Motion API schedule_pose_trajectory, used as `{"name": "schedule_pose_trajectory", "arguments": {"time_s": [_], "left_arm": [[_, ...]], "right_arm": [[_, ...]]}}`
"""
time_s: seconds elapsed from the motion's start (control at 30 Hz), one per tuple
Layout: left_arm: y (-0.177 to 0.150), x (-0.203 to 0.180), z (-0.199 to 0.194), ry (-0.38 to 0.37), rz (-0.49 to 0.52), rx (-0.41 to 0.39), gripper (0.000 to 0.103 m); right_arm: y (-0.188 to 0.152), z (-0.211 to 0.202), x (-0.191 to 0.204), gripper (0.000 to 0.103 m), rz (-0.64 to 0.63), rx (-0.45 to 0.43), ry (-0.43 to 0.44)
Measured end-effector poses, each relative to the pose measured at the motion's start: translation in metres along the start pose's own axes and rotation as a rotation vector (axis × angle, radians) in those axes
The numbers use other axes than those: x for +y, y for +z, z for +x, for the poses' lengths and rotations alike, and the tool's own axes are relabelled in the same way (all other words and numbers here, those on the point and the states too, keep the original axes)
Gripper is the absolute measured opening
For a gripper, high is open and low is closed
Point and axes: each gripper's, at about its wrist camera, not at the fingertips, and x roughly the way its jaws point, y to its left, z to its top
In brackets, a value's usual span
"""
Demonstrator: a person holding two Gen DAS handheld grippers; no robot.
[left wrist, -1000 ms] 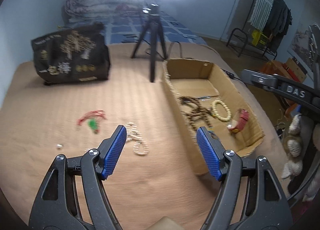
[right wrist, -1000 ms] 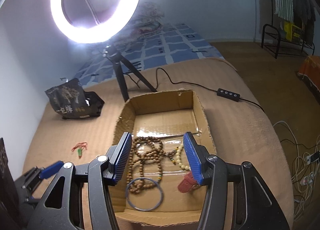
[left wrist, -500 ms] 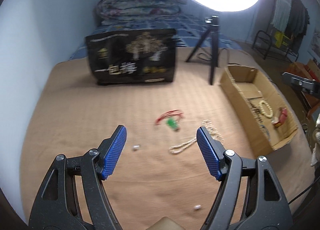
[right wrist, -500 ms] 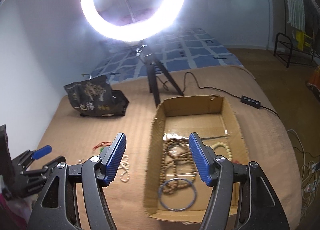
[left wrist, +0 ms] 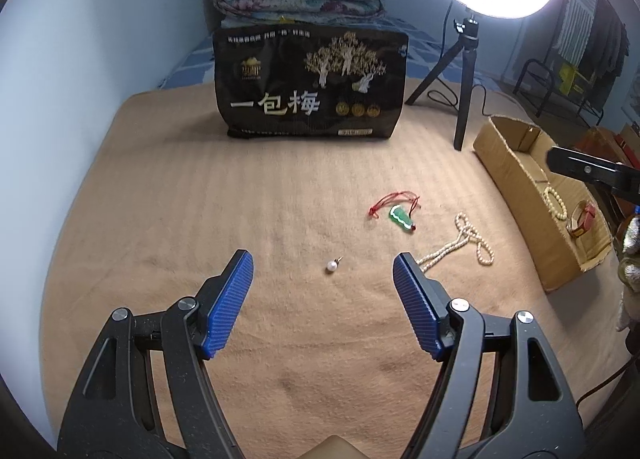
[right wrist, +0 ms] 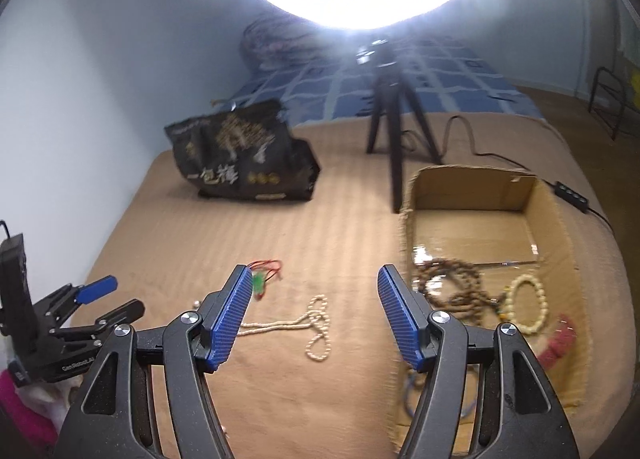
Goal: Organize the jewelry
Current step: 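Move both open tools toward the pearl earring and jade pendant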
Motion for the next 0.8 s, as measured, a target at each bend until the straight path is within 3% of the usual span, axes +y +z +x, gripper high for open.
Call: {"name": "schedule_pose_trajectory", "arguments": {"time_s": [0.2, 0.4, 0.6, 0.73, 0.8], "left_arm": [[-0.005, 0.001, 0.012, -0.019, 0.015, 0.002, 0.074], [-0.009, -0.001, 0.025, -0.047, 0.037, 0.021, 0.058], [-0.012, -0.003, 0.041, -0.067, 0.058, 0.044, 0.048], [-0.014, -0.002, 0.052, -0.073, 0.062, 0.063, 0.046], [-0.014, 0.000, 0.059, -0.076, 0.058, 0.078, 0.038]], "right_arm": [[-0.002, 0.029, 0.021, 0.065, -0.039, 0.048, 0.017], [-0.006, 0.056, 0.041, 0.065, -0.079, 0.098, 0.034], [-0.011, 0.091, 0.052, 0.065, -0.102, 0.159, 0.042], [-0.018, 0.110, 0.057, 0.064, -0.134, 0.195, 0.029], [-0.022, 0.117, 0.058, 0.064, -0.143, 0.205, 0.024]]}}
